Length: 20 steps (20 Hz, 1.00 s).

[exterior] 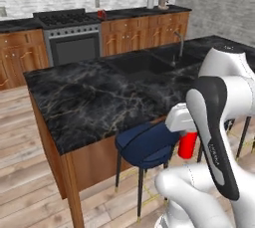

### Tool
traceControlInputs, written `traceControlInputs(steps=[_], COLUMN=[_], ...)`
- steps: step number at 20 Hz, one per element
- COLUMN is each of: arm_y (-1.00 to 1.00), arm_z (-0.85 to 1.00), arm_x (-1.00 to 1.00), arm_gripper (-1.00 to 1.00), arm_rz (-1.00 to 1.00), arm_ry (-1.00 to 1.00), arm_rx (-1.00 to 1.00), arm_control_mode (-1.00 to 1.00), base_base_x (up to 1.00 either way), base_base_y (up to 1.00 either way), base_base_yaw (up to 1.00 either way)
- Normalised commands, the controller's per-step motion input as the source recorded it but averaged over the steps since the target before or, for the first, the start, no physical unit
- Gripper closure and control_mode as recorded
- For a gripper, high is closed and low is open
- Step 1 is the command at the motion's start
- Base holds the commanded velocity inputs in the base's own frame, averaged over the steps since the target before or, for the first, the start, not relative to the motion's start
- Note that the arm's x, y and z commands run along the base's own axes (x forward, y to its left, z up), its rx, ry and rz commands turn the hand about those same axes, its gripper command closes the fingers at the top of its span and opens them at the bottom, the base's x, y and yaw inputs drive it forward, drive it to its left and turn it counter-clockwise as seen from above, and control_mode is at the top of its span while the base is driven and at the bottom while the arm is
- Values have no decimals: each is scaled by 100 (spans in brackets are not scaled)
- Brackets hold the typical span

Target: Four empty soda cans are scattered around the kitchen. Gather all the cans and cluster them next to the stove for recycling.

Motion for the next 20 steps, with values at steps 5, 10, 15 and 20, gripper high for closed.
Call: traceControlInputs(steps=[5, 10, 15, 20], arm_y=[0, 0, 0, 0], arm_z=[0, 0, 0, 0], arm_x=[0, 0, 0, 0], arm_gripper=[100, 100, 100, 100], arm_rz=[0, 0, 0, 0], arm_ry=[0, 0, 0, 0], arm_rx=[0, 0, 0, 0], arm_control_mode=[100, 100, 100, 100], base_base_x=[-45, -14, 2, 46], base_base_y=[81, 100, 100, 91], base_base_yaw=[21, 30, 28, 17])
